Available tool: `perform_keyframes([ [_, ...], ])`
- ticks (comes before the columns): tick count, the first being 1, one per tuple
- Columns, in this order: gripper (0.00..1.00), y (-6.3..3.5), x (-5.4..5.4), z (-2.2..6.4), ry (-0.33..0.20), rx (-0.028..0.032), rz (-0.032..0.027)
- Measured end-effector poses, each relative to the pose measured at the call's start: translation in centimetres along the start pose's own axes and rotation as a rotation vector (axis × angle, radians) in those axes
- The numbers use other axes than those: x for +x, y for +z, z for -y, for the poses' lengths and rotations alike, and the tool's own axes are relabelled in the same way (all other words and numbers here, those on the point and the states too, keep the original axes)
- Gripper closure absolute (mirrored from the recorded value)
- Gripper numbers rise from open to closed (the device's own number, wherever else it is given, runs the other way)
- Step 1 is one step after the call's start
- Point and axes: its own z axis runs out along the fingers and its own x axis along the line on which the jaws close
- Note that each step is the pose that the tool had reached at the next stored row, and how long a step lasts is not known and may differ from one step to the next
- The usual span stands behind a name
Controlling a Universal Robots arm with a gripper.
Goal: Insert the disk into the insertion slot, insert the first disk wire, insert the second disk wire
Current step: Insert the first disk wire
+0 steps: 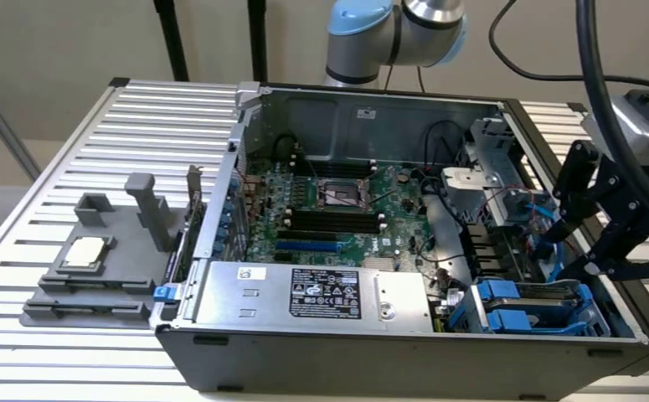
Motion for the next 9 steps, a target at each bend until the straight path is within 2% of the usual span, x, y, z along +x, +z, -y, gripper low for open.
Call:
perform_keyframes([
  [5,0.54,0.1,-0.1,-0.94,-0.003,-0.0003,-0.0024],
  [9,0.54,0.03,1.1,-1.08,-0.003,-0.0006,-0.0007],
])
